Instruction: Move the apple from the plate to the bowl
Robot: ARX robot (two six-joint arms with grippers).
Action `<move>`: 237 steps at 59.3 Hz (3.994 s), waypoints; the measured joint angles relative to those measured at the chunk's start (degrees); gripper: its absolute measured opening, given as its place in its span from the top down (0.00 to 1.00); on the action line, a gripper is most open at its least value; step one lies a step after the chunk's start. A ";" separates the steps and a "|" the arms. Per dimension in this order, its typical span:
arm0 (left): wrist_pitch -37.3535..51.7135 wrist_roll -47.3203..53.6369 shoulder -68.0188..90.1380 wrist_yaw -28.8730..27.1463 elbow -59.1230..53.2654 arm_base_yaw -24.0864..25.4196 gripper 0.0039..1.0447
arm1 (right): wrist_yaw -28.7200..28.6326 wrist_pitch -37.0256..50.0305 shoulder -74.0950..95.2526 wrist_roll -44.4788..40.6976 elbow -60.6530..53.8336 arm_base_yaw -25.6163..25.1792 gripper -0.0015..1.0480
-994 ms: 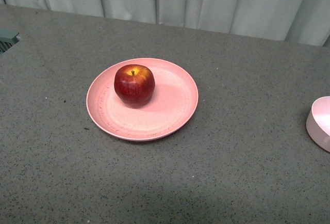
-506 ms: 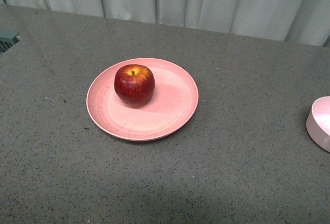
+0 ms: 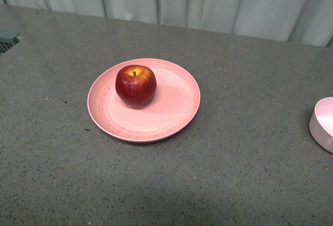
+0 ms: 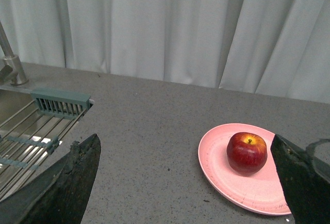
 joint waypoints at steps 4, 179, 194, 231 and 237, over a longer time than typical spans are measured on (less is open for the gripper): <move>0.02 -0.02 0.00 0.07 0.00 0.00 0.06 | -3.19 6.08 10.40 -0.33 2.01 -2.60 0.09; 0.00 0.00 0.00 0.11 0.00 0.00 0.06 | -28.74 -6.40 103.03 -17.64 57.35 9.75 0.99; 0.00 0.00 0.00 0.09 0.00 0.00 0.06 | -30.97 -7.32 107.69 -14.67 60.96 14.84 0.99; 0.00 0.00 0.00 0.09 0.00 0.00 0.06 | -33.44 2.40 108.30 -9.73 59.01 15.50 0.64; 0.00 0.00 0.00 0.09 0.00 0.00 0.06 | -32.81 6.82 105.87 -8.02 56.41 14.97 0.50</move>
